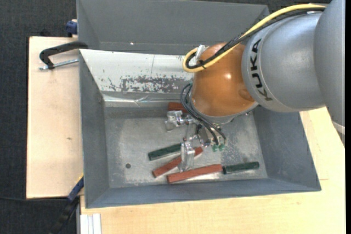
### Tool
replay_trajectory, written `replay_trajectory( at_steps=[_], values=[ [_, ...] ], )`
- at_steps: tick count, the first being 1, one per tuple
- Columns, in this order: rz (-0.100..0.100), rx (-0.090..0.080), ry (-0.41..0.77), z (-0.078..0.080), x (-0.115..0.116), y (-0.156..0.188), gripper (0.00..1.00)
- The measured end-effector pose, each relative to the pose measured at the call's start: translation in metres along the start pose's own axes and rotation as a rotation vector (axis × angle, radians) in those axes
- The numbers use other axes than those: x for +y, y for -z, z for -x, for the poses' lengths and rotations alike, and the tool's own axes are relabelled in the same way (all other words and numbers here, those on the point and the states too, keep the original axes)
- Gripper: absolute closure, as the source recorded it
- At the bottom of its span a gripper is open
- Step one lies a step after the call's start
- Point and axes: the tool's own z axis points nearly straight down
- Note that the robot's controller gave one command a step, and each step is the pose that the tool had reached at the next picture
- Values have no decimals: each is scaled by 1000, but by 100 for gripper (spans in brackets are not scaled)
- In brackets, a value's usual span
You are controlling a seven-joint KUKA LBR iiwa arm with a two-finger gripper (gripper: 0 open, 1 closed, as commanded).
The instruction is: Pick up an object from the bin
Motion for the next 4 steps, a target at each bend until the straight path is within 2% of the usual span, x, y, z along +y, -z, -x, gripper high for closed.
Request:
replay_trajectory(
  at_steps=[1, 2, 4],
  values=[
    [0, 0, 103, 1, -2, -46, 0],
    [0, 10, -9, 16, -7, -48, 100],
    [0, 8, -9, 16, -7, -47, 100]
  ],
)
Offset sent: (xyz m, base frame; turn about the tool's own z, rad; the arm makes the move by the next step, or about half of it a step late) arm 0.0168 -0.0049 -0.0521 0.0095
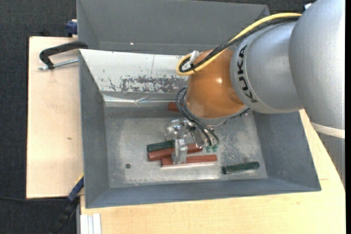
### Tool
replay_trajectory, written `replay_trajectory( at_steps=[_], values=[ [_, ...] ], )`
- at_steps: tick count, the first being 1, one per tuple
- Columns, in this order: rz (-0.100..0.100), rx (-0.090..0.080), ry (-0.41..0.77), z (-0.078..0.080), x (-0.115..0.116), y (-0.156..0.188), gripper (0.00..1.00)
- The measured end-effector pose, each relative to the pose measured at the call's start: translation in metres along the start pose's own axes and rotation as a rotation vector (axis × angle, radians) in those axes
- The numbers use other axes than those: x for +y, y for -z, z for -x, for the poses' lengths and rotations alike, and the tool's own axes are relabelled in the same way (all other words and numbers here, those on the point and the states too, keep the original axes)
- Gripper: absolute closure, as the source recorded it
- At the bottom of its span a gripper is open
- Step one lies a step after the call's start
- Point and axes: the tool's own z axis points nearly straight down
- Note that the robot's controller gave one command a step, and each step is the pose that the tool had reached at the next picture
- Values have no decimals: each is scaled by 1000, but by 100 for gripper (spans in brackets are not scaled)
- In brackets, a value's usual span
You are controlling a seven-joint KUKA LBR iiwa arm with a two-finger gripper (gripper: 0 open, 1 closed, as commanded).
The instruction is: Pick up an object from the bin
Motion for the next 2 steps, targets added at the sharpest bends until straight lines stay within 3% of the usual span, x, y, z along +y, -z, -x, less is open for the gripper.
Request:
replay_trajectory(
  at_steps=[2],
  values=[
    [0, -2, 0, -1, 0, 12, 100]
  ],
)
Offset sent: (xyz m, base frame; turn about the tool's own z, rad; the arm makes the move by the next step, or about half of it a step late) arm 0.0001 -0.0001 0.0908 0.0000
